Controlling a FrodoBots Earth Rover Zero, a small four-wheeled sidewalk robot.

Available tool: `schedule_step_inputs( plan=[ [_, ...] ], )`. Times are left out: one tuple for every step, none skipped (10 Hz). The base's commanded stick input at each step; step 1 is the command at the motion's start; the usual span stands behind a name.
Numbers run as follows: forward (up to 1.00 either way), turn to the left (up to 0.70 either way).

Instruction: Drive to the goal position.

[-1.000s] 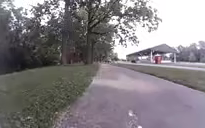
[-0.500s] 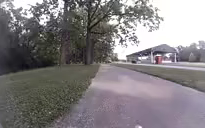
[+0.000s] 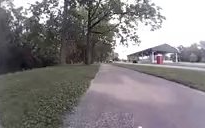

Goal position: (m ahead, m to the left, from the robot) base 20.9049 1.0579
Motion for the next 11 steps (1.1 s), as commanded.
schedule_step_inputs(
  plan=[
    [0.70, 0.00],
    [0.70, 0.00],
    [0.70, 0.00],
    [0.70, 0.00],
    [0.70, 0.00],
    [0.70, 0.00],
    [0.70, 0.00],
    [0.70, 0.00],
    [0.70, 0.00],
    [0.70, 0.00],
    [0.70, 0.00]
  ],
)
